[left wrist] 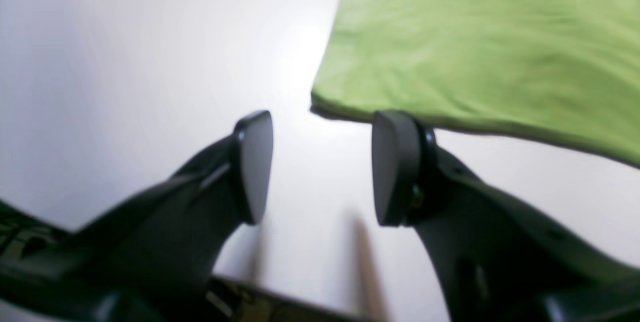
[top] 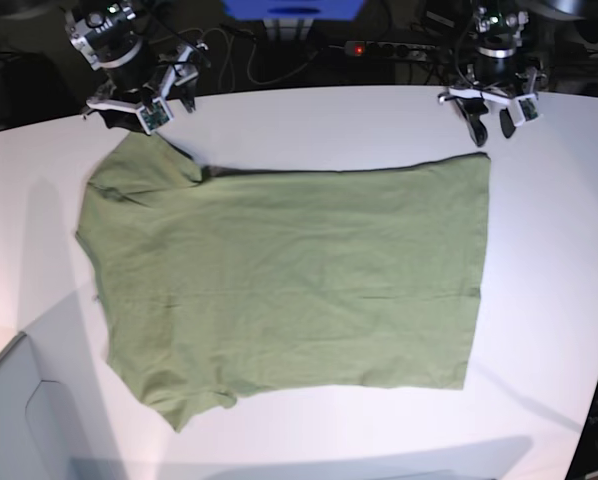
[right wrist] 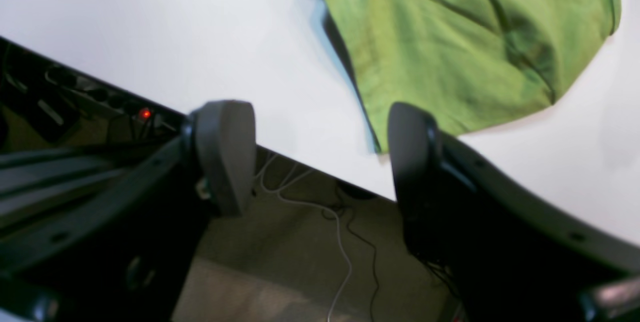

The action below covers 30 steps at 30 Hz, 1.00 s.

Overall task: Fold the T-shirt properly
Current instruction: 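Lower both grippers and pinch the shirt's collar-edge corners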

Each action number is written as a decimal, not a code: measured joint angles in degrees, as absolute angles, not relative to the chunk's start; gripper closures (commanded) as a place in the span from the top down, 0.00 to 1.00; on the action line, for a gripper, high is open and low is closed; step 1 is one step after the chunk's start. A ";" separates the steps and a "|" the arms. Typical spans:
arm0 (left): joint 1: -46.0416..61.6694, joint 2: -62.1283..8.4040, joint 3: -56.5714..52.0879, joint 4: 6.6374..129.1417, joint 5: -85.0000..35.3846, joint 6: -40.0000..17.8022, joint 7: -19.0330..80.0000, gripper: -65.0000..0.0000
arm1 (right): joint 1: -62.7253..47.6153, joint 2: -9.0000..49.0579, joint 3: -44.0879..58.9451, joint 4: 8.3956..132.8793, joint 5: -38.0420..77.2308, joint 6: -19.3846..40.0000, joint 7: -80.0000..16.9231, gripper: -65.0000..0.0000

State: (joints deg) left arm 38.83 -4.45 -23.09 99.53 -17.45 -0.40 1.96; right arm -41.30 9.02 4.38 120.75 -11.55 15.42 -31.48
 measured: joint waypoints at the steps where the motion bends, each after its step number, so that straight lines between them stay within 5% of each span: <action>1: 37.78 -4.47 -23.24 98.39 -17.41 -0.16 1.76 0.47 | -41.30 9.02 4.38 120.75 -11.55 15.42 -31.48 0.61; 18: 28.67 -6.66 -21.32 86.87 -17.19 -0.05 1.06 0.47 | -41.63 9.02 4.38 119.87 -11.57 15.42 -31.48 0.61; 30: 27.79 -6.68 -21.32 85.06 -17.82 -0.12 -0.62 0.10 | -41.65 8.97 5.37 119.87 -11.35 15.42 -31.51 0.61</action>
State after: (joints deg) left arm 27.79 -6.68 -21.32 85.06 -17.82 -0.12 -0.62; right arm -41.65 8.97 5.37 119.87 -11.35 15.42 -31.51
